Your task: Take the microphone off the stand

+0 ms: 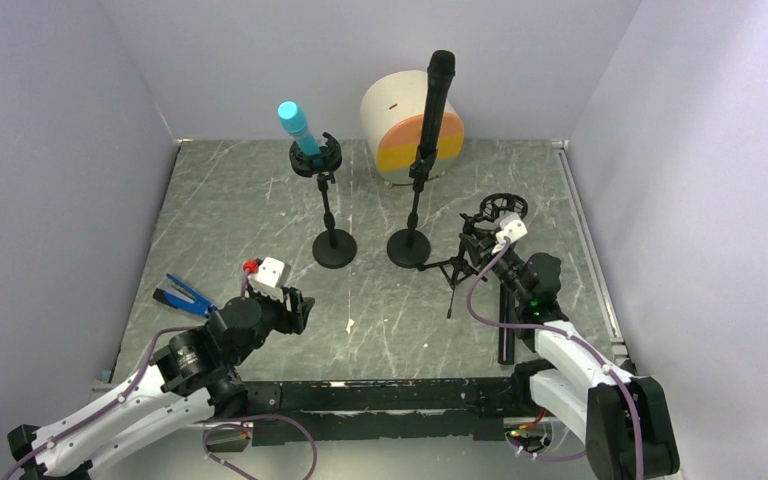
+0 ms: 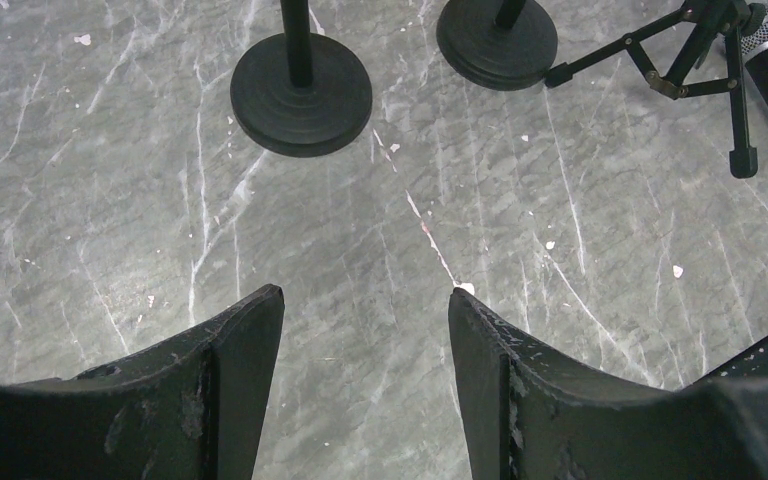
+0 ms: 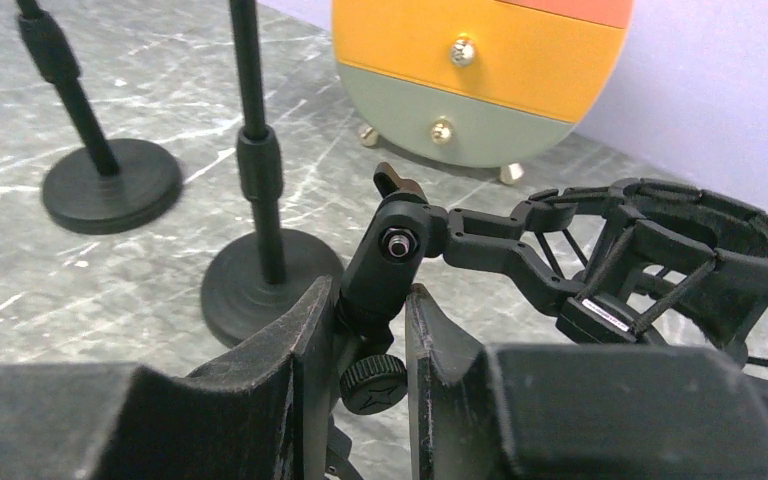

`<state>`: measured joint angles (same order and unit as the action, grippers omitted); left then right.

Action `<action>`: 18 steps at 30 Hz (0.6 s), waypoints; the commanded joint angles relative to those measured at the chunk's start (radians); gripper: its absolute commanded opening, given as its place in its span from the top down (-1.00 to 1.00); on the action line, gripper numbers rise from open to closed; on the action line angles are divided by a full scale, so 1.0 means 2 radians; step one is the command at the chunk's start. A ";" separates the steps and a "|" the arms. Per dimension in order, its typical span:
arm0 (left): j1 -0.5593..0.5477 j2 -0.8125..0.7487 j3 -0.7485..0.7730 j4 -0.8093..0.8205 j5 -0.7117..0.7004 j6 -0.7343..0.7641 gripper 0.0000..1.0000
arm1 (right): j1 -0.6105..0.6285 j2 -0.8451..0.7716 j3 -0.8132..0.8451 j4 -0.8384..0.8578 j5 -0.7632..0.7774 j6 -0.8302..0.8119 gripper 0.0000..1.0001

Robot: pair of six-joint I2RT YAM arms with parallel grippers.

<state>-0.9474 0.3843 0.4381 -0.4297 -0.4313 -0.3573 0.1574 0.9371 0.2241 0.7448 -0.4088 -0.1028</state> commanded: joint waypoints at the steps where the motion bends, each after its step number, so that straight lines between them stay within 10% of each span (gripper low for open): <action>1: 0.001 0.002 0.002 0.018 0.001 0.000 -0.32 | -0.009 0.002 0.019 0.018 0.069 -0.091 1.00; 18: 0.001 0.009 -0.006 0.032 0.000 0.004 -0.33 | -0.026 0.074 0.027 0.097 0.121 -0.099 1.00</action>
<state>-0.9474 0.3950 0.4248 -0.4156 -0.4320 -0.3565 0.1108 1.0080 0.2386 0.7959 -0.2276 -0.2733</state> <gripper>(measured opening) 0.661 0.287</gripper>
